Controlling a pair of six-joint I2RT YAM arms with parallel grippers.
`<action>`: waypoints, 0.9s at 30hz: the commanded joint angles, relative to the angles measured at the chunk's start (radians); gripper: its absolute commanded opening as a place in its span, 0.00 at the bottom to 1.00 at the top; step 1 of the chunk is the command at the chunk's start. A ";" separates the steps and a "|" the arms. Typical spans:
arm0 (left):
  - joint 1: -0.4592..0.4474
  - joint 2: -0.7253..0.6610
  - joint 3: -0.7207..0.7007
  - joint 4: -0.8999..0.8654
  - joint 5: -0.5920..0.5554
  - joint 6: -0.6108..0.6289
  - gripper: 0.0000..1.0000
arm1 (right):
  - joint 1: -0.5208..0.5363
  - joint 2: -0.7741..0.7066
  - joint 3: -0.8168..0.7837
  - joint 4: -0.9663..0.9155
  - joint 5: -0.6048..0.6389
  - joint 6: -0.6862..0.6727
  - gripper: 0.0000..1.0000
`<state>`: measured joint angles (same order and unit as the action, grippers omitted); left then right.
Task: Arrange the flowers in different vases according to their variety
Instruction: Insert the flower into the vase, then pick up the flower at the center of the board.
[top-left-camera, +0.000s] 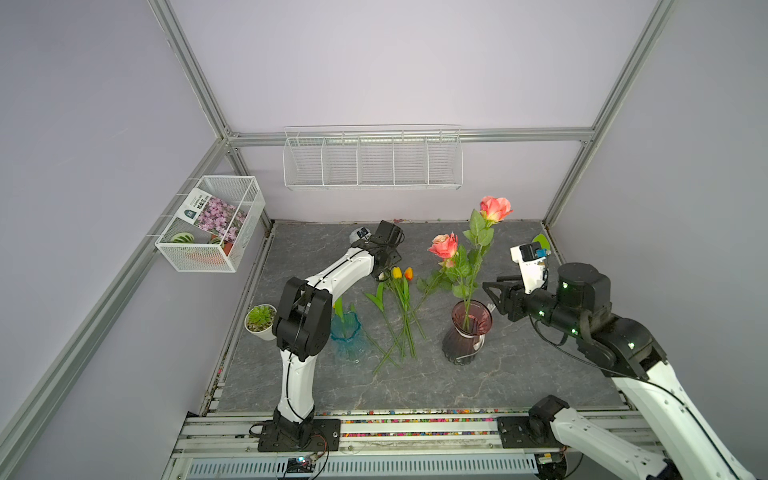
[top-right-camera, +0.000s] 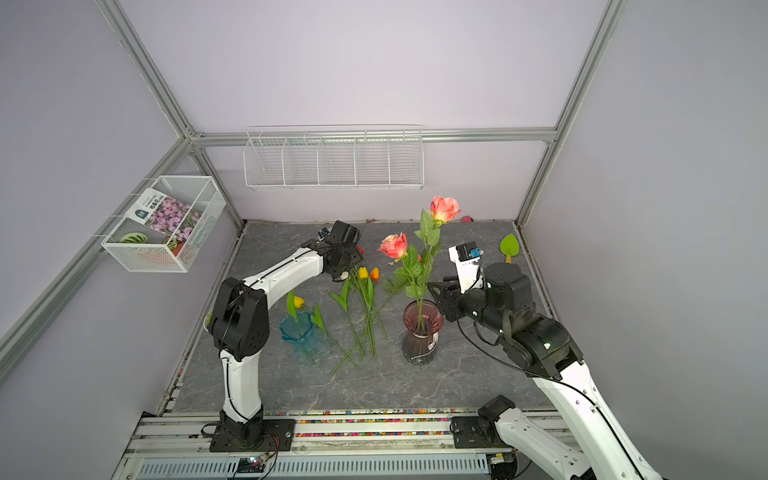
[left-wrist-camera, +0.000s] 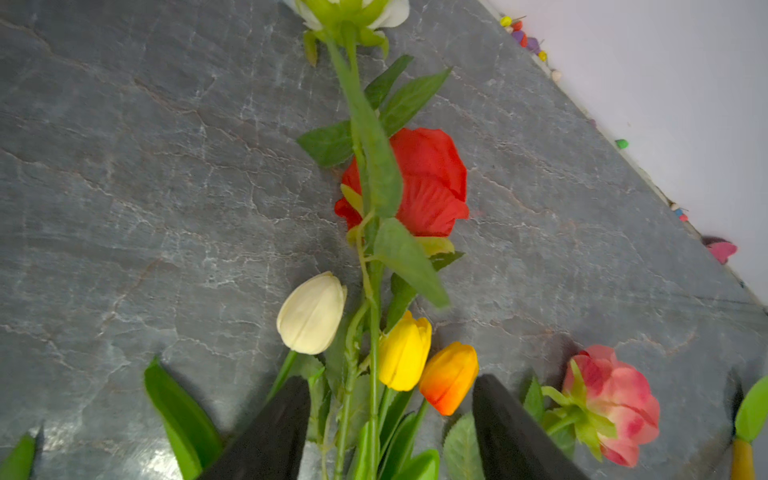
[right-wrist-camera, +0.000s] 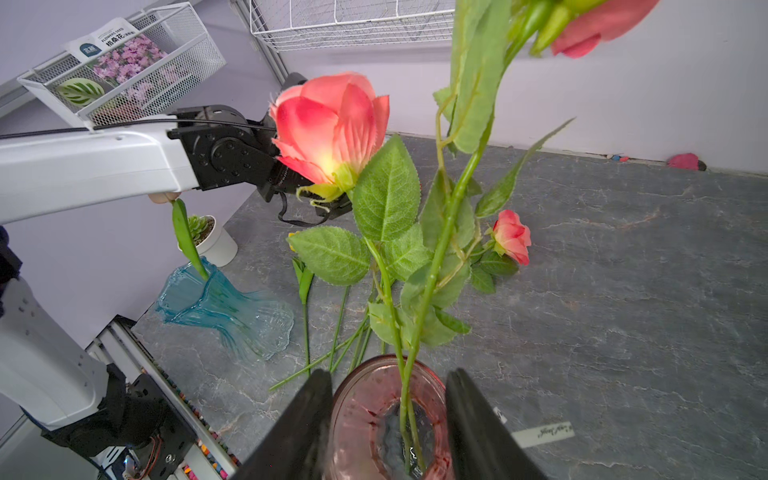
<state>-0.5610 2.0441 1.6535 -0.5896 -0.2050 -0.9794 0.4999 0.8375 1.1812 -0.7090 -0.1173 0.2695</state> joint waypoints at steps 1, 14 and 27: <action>0.005 0.041 0.026 -0.032 -0.019 -0.030 0.62 | 0.006 -0.011 0.015 -0.023 0.022 0.013 0.49; 0.026 0.136 0.089 -0.005 0.001 -0.024 0.38 | 0.007 -0.032 0.025 -0.046 0.044 0.010 0.48; 0.027 0.197 0.152 -0.001 0.017 -0.001 0.31 | 0.008 -0.053 0.029 -0.070 0.056 0.011 0.48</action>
<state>-0.5365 2.2089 1.7882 -0.5800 -0.2001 -0.9913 0.4999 0.8009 1.1946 -0.7570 -0.0780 0.2729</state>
